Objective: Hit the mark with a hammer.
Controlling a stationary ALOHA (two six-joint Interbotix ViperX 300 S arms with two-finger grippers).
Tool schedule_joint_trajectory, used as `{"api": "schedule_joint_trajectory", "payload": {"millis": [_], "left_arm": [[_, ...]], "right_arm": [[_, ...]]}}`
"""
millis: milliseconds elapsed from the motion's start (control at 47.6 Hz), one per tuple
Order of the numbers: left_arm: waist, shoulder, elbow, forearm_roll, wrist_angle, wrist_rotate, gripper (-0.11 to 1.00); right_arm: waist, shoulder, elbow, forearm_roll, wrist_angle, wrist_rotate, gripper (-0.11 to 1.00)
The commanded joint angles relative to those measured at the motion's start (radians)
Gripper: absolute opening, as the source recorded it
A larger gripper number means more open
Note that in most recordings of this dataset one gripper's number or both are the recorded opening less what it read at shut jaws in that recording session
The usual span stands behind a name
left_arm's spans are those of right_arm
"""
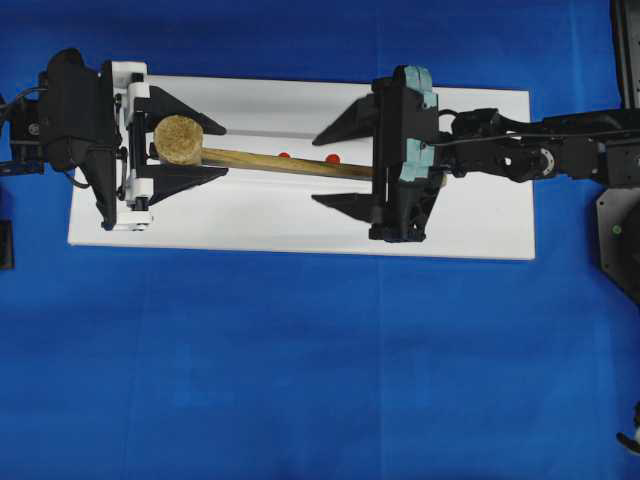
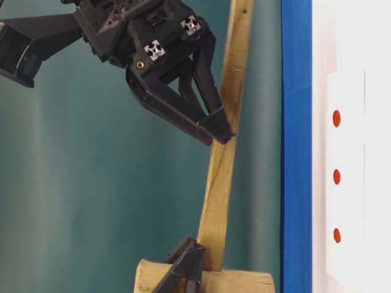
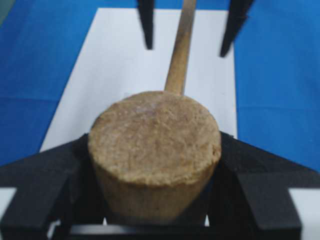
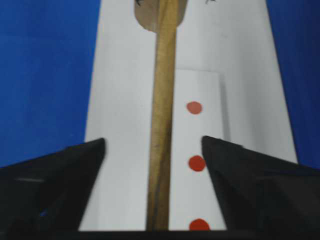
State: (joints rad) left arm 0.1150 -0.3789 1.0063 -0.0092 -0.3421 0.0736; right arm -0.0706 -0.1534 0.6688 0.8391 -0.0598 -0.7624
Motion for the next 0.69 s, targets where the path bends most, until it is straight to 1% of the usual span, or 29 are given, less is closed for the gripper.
{"api": "schedule_joint_trajectory", "payload": {"millis": [0,42,105,168,231,294,378,483,504,525,672], "left_arm": [[0.002,-0.015,-0.015,-0.003,-0.006,-0.003,0.43],[0.002,-0.015,-0.017,-0.005,-0.003,-0.005,0.43],[0.005,-0.015,-0.017,-0.006,0.002,-0.011,0.43],[0.005,-0.017,-0.021,-0.006,0.014,-0.029,0.43],[0.006,-0.017,-0.028,-0.008,0.031,-0.069,0.43],[0.006,-0.02,-0.037,-0.008,0.049,-0.126,0.43],[0.006,-0.025,-0.051,-0.008,0.078,-0.221,0.43],[0.006,-0.032,-0.064,-0.009,0.094,-0.37,0.43],[0.006,-0.034,-0.066,-0.008,0.094,-0.403,0.43],[0.006,-0.035,-0.067,-0.008,0.092,-0.451,0.43],[0.006,-0.051,-0.071,-0.008,0.086,-0.698,0.43]], "right_arm": [[0.0,-0.02,-0.025,-0.003,-0.018,-0.003,0.89],[0.0,-0.02,-0.025,-0.003,-0.023,-0.003,0.92],[0.0,-0.02,-0.026,-0.003,-0.026,-0.005,0.88],[0.002,-0.02,-0.028,-0.006,-0.026,-0.006,0.89],[0.002,-0.02,-0.029,-0.015,-0.026,-0.011,0.9],[0.005,-0.02,-0.029,-0.029,-0.028,-0.02,0.9],[0.006,-0.02,-0.029,-0.038,-0.04,-0.031,0.9],[0.006,-0.02,-0.029,-0.04,-0.052,-0.044,0.9],[0.005,-0.02,-0.029,-0.041,-0.054,-0.048,0.9],[0.006,-0.02,-0.029,-0.043,-0.054,-0.051,0.9],[0.006,-0.02,-0.029,-0.046,-0.054,-0.072,0.9]]}}
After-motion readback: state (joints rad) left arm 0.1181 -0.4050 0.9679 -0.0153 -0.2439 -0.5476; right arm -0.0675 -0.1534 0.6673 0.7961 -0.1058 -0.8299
